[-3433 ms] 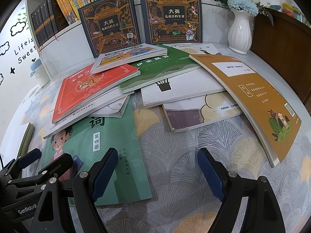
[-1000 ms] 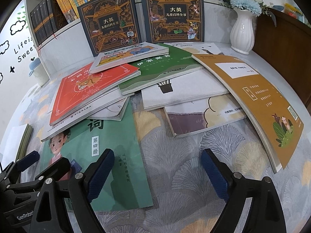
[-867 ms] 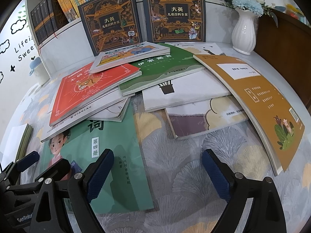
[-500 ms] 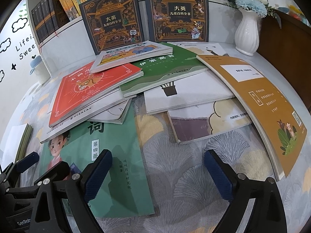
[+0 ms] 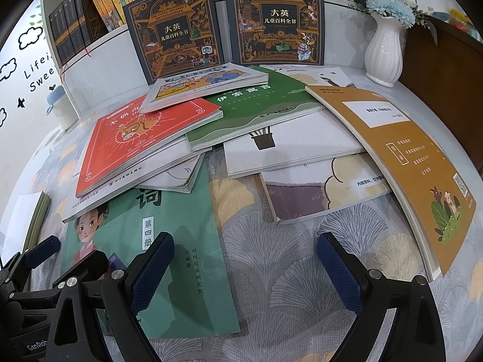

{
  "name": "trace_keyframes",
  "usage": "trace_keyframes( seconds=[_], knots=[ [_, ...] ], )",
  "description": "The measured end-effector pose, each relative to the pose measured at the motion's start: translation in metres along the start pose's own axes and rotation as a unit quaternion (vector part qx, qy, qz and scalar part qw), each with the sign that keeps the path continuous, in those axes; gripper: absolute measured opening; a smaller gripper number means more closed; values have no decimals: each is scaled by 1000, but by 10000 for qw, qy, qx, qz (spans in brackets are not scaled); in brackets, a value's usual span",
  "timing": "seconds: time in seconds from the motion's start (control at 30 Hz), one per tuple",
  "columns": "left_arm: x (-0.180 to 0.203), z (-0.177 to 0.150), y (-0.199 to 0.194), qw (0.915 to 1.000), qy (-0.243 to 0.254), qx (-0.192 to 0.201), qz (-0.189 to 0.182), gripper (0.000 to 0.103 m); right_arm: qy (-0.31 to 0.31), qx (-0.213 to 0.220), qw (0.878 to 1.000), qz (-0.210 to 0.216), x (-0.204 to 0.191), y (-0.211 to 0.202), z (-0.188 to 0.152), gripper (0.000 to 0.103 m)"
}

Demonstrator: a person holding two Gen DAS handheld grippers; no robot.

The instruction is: Organize books

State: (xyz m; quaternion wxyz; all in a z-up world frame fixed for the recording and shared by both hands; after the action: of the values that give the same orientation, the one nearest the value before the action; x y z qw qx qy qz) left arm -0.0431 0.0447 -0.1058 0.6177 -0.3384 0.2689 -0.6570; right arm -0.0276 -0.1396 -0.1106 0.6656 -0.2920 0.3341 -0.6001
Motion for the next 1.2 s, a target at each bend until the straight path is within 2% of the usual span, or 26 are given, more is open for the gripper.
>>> trace_keyframes(
  seconds=[0.47,0.57,0.67,0.83,0.87,0.9,0.93,0.97,1.03,1.07,1.1,1.2],
  knots=[
    [4,-1,0,9999,74,-58,44,103,35,-1,10000,32,2,-3,-4,91],
    [4,0,-1,9991,264,-323,-81,103,9,21,9999,116,2,-10,-11,91],
    [6,9,5,9949,568,-802,-246,103,72,50,9994,330,6,-16,-16,91],
    [4,26,12,9864,412,-1551,-368,102,304,58,9980,552,12,-16,-12,91],
    [2,33,11,9851,297,-1633,-452,102,306,48,9979,561,12,-17,-12,85],
    [0,43,8,9836,187,-1700,-572,102,320,25,9978,588,12,-17,-10,70],
    [-2,56,2,9839,130,-1654,-669,102,360,0,9971,674,13,-19,-8,61],
    [-3,69,-7,9857,129,-1529,-694,102,497,-85,9940,975,16,-24,-5,54],
    [-3,103,-32,9928,308,-1043,-496,102,742,-7,9836,1642,23,-37,1,54],
    [-3,117,-41,9947,404,-863,-382,102,830,236,9776,1918,29,-52,7,54],
    [-3,138,-52,9963,433,-674,-303,102,836,393,9762,1963,33,-62,12,54],
    [-12,191,-73,9987,79,-180,-479,102,772,734,9712,2132,46,-98,48,54]
  ],
)
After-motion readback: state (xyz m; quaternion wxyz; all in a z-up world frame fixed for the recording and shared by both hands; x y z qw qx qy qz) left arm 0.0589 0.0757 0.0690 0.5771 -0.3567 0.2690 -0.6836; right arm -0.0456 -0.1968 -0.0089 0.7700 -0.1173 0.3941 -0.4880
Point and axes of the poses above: each gripper's, at about its wrist camera, not at the fingertips, and y roughly the way its jaws point, x to its right, z to its top, the point moved 1 cm from there along y, roughly the way its jaws point, and after that the axes turned 1 degree about x, right-handed, at the moved point
